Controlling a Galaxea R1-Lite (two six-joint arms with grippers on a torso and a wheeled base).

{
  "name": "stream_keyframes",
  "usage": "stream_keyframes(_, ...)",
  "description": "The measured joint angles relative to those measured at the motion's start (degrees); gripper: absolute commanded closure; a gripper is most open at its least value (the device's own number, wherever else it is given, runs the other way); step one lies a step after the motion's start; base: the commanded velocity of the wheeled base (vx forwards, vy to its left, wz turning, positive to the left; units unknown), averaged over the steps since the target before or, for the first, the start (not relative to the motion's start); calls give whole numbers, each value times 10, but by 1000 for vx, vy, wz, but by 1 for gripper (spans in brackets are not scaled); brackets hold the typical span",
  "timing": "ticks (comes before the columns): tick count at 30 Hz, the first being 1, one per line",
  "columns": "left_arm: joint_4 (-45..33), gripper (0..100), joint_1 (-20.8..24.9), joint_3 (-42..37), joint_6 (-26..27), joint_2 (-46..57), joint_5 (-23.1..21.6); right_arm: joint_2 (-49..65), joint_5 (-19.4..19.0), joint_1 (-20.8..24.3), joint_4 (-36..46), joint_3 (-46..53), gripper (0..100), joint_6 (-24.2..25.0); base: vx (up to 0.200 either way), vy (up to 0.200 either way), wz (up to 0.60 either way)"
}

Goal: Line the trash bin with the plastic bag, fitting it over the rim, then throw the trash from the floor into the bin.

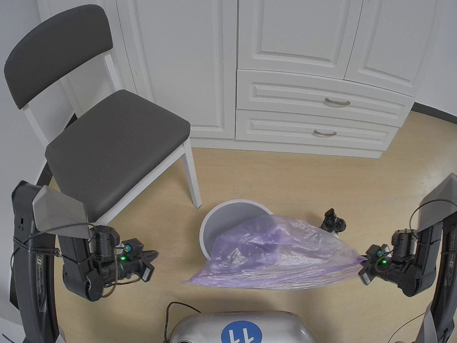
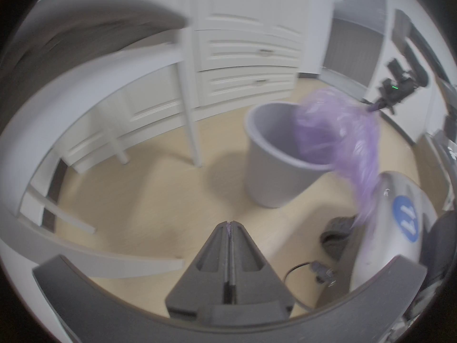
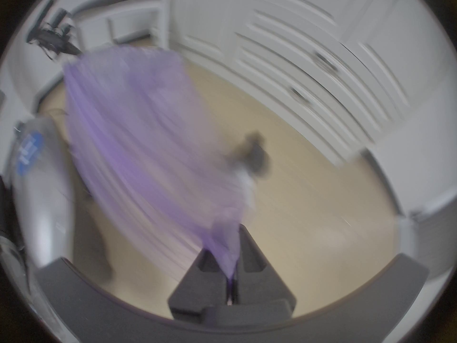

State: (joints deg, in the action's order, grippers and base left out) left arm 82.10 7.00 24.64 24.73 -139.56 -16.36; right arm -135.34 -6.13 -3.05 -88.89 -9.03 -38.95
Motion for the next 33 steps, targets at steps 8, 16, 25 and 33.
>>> stream_keyframes(8, 2, 100, -9, 0, 0, 5, -4, 6, -8, -1, 0, 0, 100, 0, 0, 0, 0)
stream_keyframes(16, 5, 100, 7, -3, 0, 2, -8, 5, -11, 19, 0, -2, 100, 17, 0, 0, 0)
stream_keyframes(25, 19, 100, 28, -16, -1, 4, -9, 28, -12, 75, -1, -12, 100, 127, 0, 0, 0)
stream_keyframes(33, 45, 100, 50, -29, -5, 5, -8, 76, 6, 166, 0, -55, 100, 319, 0, 0, 0)
